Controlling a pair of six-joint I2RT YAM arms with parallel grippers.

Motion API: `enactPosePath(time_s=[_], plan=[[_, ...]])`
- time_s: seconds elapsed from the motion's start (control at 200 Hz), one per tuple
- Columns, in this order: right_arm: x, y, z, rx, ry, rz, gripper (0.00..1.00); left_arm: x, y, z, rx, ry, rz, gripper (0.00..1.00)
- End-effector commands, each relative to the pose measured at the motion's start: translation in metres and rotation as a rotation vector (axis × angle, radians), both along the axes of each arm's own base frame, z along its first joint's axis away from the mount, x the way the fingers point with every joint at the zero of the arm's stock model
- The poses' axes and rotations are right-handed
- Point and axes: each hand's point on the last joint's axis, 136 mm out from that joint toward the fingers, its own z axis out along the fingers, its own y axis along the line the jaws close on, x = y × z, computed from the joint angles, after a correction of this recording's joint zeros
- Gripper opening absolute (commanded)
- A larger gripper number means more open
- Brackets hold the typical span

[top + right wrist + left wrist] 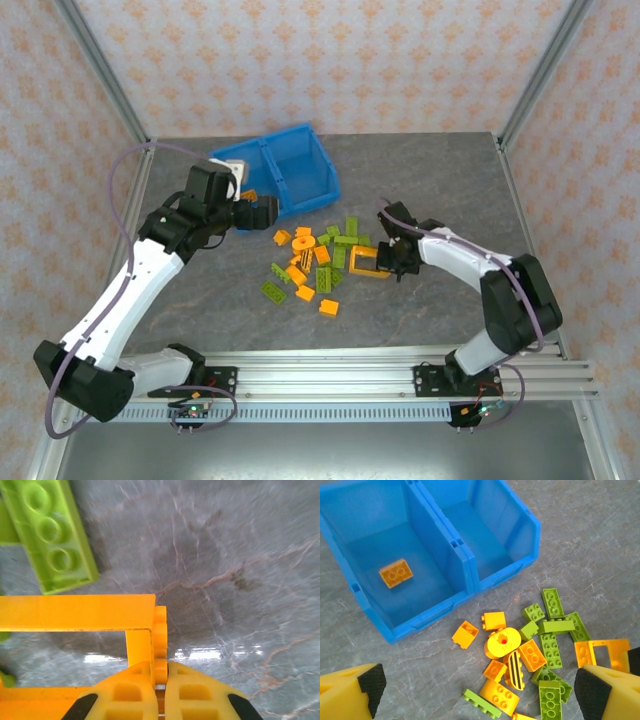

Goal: Sort the legos into containers by color

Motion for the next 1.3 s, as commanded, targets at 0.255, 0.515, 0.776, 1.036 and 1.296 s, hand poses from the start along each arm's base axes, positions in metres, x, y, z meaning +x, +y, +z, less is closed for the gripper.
enactPosePath(time_s=[0.255, 0.515, 0.776, 1.036, 1.296], plan=[[0.075, 0.094, 0.182, 0.034, -0.511, 0.154, 0.00, -0.028, 0.042, 0.039, 0.120, -0.267, 0.068, 1.00], [0.127, 0.189, 0.200, -0.081, -0.658, 0.129, 0.00, -0.052, 0.110, 0.053, 0.287, -0.317, 0.363, 1.00], [0.166, 0.259, 0.167, -0.113, -0.668, 0.086, 0.00, -0.059, 0.118, 0.057, 0.282, -0.325, 0.390, 1.00], [0.191, 0.304, 0.125, -0.012, -0.694, 0.107, 0.01, -0.056, 0.113, 0.053, 0.242, -0.314, 0.370, 1.00], [0.198, 0.310, 0.117, 0.019, -0.697, 0.048, 0.26, -0.054, 0.114, 0.050, 0.222, -0.302, 0.371, 1.00]])
